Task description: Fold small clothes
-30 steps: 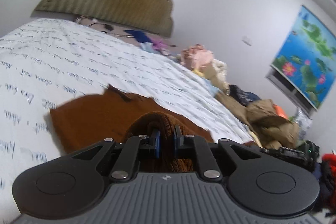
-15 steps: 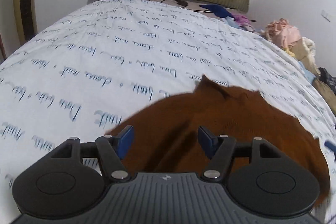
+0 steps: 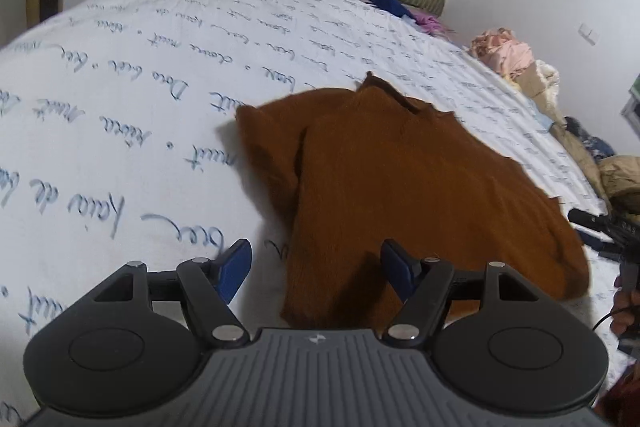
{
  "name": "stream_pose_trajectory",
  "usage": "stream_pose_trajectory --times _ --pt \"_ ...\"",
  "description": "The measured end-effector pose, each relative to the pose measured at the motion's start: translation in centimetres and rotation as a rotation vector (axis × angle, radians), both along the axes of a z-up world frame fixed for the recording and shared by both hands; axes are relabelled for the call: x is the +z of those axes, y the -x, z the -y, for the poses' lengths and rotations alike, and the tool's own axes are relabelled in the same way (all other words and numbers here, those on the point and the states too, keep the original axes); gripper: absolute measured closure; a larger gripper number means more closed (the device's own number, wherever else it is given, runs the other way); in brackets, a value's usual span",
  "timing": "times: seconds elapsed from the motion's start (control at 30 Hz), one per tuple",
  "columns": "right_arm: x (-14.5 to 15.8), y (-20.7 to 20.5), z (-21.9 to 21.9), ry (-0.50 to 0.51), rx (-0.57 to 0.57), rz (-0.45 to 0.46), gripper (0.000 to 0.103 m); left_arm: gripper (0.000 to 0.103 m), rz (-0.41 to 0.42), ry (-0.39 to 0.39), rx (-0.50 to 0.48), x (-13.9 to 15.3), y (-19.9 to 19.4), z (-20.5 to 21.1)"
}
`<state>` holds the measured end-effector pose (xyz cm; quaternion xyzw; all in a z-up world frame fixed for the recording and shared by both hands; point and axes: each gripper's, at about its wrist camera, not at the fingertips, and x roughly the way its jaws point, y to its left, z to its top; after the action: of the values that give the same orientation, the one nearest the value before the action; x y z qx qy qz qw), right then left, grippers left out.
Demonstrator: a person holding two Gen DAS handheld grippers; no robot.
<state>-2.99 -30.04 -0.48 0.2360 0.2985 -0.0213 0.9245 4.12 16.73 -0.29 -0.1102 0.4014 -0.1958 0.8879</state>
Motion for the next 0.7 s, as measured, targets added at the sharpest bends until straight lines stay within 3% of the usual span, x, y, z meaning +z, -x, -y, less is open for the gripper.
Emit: stream_pose_trajectory --times 0.07,0.13,0.17,0.27,0.3,0.33,0.43,0.53,0.67,0.7 --pt "0.4 2.3 0.4 -0.033 -0.001 0.031 0.027 0.034 0.005 0.046 -0.021 0.1 0.3 0.0" --pt "0.5 3.7 -0.1 -0.028 0.042 0.039 0.027 0.055 0.019 0.084 -0.030 0.4 0.3 0.2" --pt "0.5 4.1 -0.4 -0.024 0.065 0.037 0.028 0.072 0.026 0.085 -0.027 0.6 0.3 0.4" --pt "0.0 3.8 -1.0 -0.015 0.098 0.001 0.059 0.092 0.051 0.070 -0.041 1.0 0.2 1.1" --pt "-0.4 3.5 -0.9 -0.009 0.087 -0.016 0.081 0.094 0.056 0.067 -0.042 0.9 0.4 1.2" --pt "-0.7 3.3 -0.6 -0.021 0.074 -0.026 0.092 0.094 0.064 0.066 -0.041 0.9 0.6 1.1" --pt "-0.1 4.9 0.3 -0.100 0.056 0.037 0.094 0.097 0.086 0.074 -0.033 1.4 2.0 -0.2" --pt "1.0 7.3 0.9 -0.094 0.054 0.072 0.097 0.097 0.123 0.064 -0.038 1.8 3.7 -2.3" --pt "0.4 7.4 -0.3 0.094 0.079 -0.050 0.098 0.096 0.027 -0.055 -0.077 -0.7 3.7 -1.9" --pt "0.5 7.5 -0.6 0.147 0.046 -0.056 0.092 0.094 0.022 -0.062 -0.068 -0.7 3.5 -2.0"
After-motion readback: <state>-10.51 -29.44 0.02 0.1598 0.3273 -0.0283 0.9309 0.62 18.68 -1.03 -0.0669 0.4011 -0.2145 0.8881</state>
